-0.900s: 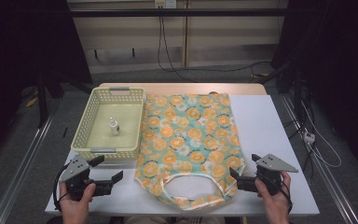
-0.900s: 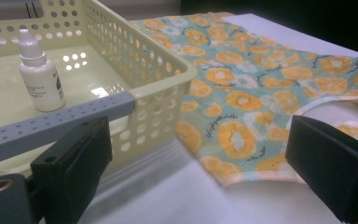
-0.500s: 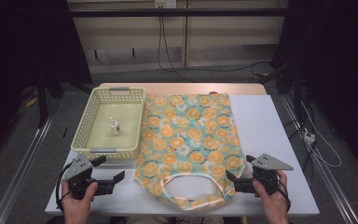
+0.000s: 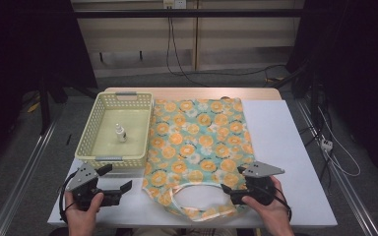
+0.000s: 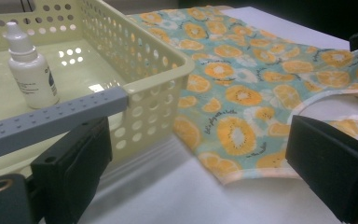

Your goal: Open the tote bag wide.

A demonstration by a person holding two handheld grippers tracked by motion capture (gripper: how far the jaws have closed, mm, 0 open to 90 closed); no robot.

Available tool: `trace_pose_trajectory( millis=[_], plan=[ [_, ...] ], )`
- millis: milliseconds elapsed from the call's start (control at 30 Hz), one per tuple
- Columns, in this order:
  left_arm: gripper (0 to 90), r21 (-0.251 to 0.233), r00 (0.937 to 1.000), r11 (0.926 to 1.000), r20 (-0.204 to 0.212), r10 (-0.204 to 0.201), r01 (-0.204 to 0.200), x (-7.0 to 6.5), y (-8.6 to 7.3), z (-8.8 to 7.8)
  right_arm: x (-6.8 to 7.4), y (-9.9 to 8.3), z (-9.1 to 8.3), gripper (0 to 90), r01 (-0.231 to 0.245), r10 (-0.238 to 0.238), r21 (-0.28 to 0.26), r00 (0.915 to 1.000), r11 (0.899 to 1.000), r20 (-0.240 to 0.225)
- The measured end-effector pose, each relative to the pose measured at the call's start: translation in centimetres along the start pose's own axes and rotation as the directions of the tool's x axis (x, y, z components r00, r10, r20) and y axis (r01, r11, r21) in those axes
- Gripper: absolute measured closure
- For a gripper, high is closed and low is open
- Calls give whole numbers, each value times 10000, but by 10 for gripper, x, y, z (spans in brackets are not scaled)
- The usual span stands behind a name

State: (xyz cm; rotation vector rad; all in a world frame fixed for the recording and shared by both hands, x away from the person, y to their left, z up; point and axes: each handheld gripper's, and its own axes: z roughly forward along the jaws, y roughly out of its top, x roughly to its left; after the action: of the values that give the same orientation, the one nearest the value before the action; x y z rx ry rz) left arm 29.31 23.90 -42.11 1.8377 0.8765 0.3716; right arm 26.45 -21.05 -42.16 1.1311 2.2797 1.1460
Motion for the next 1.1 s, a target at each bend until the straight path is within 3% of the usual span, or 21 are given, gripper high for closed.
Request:
trace_pose_trajectory(
  millis=[167,267,333,433,633,867,967,1100],
  plan=[
    [67,73,9999,9999,132,97,-98,0,-1,0,21,7,8,191,624,-593,450,9960,9970,-670],
    [67,55,9999,9999,140,99,-100,-1,0,1,34,10,8,163,1041,-968,650,9894,9924,-1078],
    [67,78,9999,9999,145,75,-76,-1,0,1,42,10,7,196,1333,-1240,664,9839,9888,-1284],
    [67,95,9998,9999,138,121,-122,-2,0,2,45,9,7,229,1391,-1279,727,9817,9876,-1414],
    [67,183,9998,9997,119,141,-143,-1,0,3,59,2,0,292,1823,-1608,837,9631,9797,-2157],
    [67,197,9997,9996,178,187,-191,-1,0,3,68,-6,7,350,2302,-1885,1322,9443,9641,-2698],
    [67,235,9997,9996,182,157,-161,-1,0,3,70,-7,12,405,2354,-1899,1381,9408,9620,-2807],
    [67,268,9996,9994,207,194,-200,-1,-1,3,66,-4,13,518,2090,-1684,1181,9435,9708,-2855]
  ],
)
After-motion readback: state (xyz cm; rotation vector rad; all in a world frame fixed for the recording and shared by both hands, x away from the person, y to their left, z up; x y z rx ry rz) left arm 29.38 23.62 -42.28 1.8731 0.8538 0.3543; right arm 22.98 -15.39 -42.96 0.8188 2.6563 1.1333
